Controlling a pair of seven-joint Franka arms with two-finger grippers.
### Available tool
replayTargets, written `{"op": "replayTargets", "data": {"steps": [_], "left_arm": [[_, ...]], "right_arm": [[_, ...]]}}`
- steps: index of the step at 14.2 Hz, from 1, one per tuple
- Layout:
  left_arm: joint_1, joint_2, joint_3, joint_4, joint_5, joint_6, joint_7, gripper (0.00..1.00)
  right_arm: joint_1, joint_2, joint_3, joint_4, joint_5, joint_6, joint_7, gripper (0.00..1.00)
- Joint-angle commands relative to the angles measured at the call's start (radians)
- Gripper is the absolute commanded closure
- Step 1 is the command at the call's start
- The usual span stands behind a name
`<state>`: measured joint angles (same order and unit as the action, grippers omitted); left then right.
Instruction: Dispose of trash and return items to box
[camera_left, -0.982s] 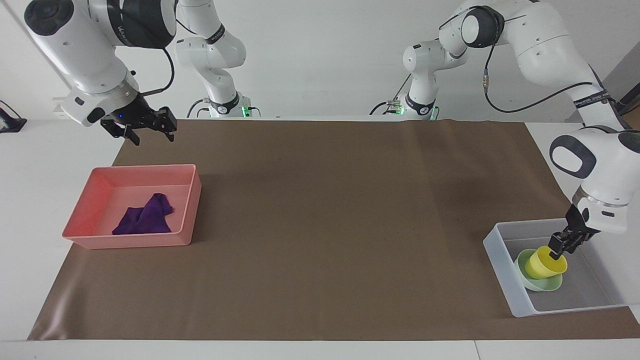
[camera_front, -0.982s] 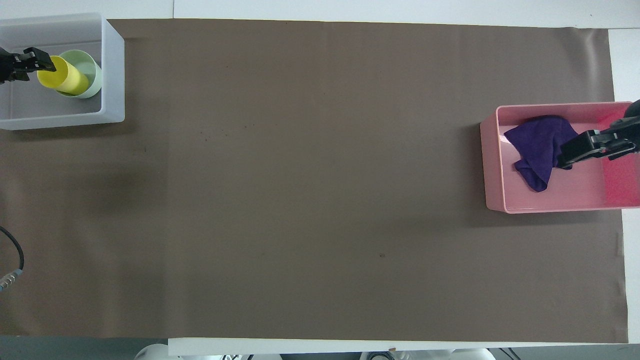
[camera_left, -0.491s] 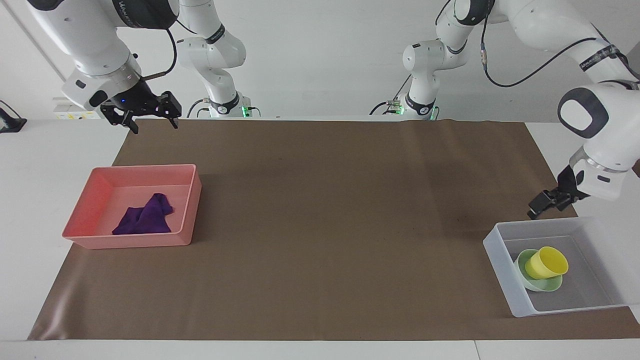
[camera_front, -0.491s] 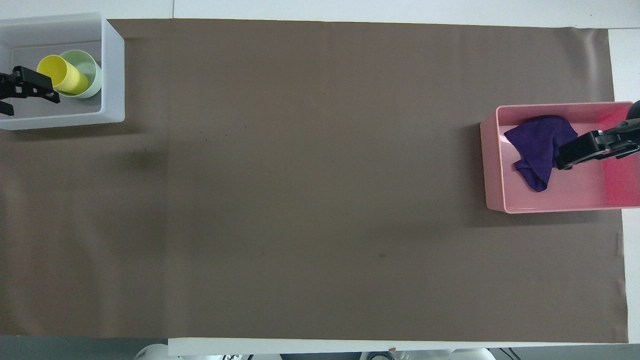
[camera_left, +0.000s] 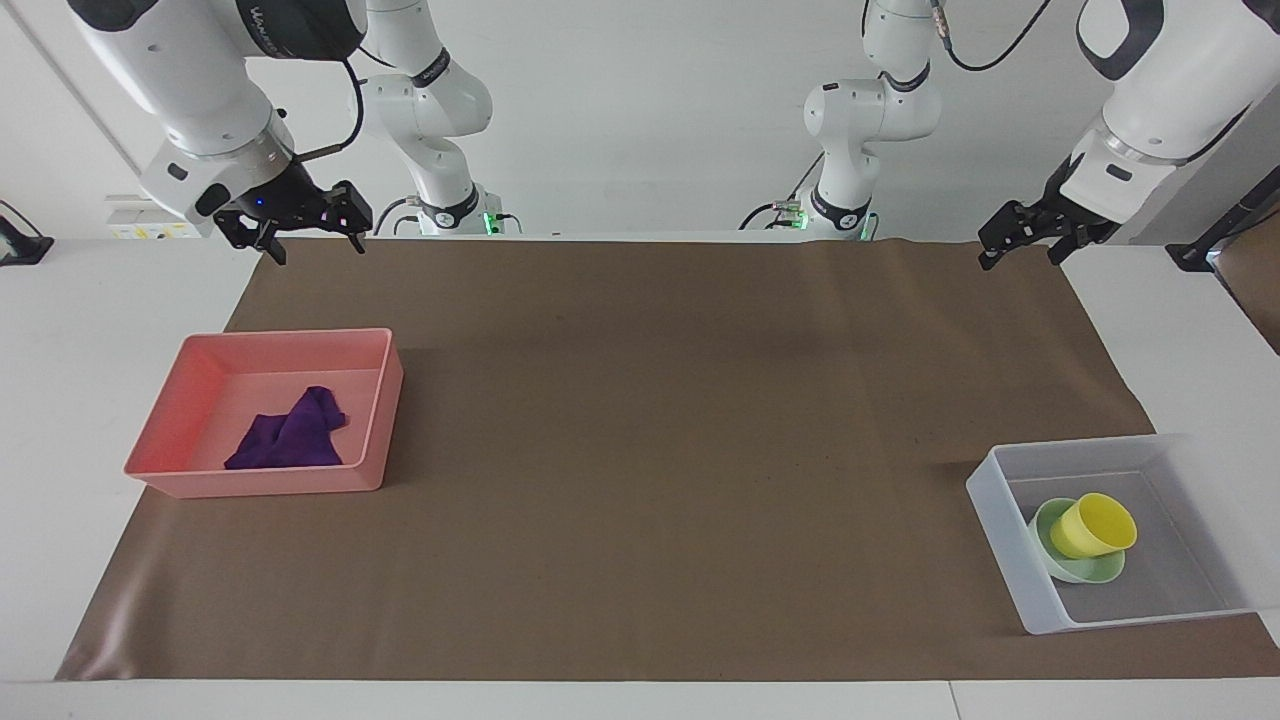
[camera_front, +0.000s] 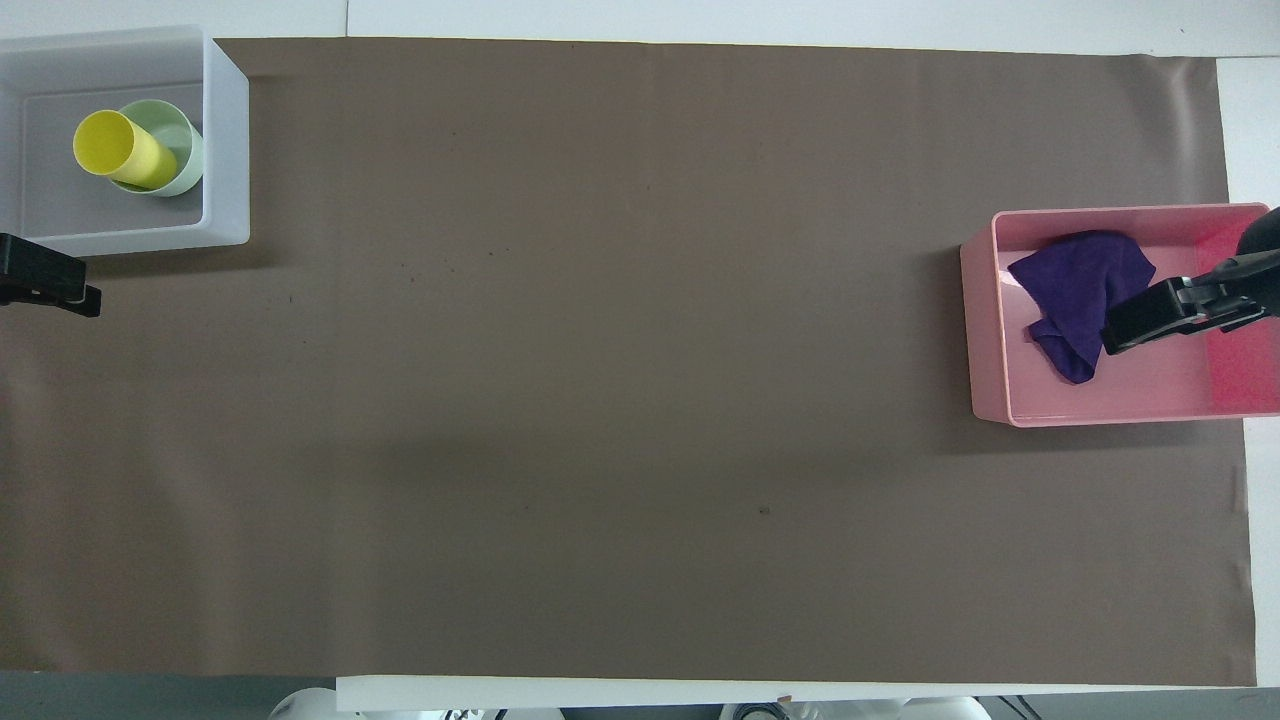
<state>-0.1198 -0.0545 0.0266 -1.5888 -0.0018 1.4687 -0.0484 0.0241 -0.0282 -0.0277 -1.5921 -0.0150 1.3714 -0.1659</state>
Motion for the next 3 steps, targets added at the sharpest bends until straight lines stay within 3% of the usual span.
{"op": "replayTargets", "data": {"steps": [1, 3], "left_arm": [[-0.011, 0.027, 0.004, 0.023, 0.029, 0.102, 0.044, 0.00], [-0.006, 0.030, 0.010, 0.032, 0.037, 0.084, 0.047, 0.00]], "right_arm": [[-0.009, -0.029, 0.005, -0.029, 0.004, 0.000, 0.000, 0.01], [-0.009, -0.030, 0.003, -0.029, 0.004, 0.000, 0.000, 0.01]]}}
